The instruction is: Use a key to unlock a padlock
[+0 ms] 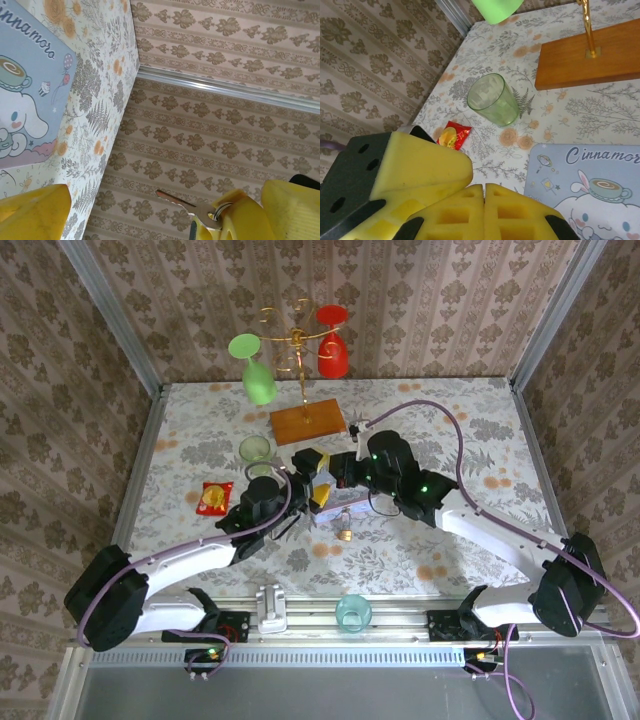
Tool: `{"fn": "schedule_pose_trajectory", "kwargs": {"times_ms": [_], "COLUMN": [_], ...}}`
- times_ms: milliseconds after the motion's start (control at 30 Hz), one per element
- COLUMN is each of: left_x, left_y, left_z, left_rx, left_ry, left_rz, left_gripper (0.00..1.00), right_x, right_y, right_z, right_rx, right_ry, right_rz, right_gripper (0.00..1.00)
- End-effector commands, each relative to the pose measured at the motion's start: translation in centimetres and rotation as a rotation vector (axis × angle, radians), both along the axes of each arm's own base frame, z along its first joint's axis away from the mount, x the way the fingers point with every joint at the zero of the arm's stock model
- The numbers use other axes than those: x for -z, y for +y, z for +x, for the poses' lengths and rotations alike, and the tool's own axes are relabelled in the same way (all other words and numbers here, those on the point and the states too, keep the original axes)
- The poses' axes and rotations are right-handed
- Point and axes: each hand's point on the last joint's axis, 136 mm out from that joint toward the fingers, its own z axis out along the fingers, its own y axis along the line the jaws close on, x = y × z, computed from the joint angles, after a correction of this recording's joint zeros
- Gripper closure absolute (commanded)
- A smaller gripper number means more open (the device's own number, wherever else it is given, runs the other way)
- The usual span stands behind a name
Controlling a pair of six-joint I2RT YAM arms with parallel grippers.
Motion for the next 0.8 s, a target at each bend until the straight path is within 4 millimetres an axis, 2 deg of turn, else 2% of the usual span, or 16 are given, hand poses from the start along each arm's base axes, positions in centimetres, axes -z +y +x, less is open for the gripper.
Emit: {"fn": "schedule_pose_trajectory", "kwargs": {"times_ms": [0,200,300,467,767], "left_x": [-2.2,-2.4,-2.4,-1.9,-1.4], "left_y": [0.5,-0.1,0.1,0.6,1.0], "left_z": [0.2,0.3,0.4,0.4,0.5], "left_rx": [-0.045,-0.037,-0.042,-0.05,-0.051], "left_ry": [-0.024,-0.016,-0.027,-0.025,-0.035], "left_rz": [-0.098,-0.137,-0.129,-0.092,-0.071], "left_gripper": [0.01,0.02,0.07,0.13,0.31], "right_x": [-0.6,0.9,1.5,2.5,2.6], "right_y": [1.0,2.3,2.6,2.0,1.3], "right_z": [-0.8,-1.5,-2.0,-2.7,-2.9], "right_rx": [-0.012,-0.031,-0.038,-0.026,-0.017], "right_ry": [-0.016,0.001,0.013,0.023,0.013], "right_rz": [0.082,0.088,0.079,0.055,0.026], "right_gripper": [1.0,1.0,1.0,1.0,1.0]}}
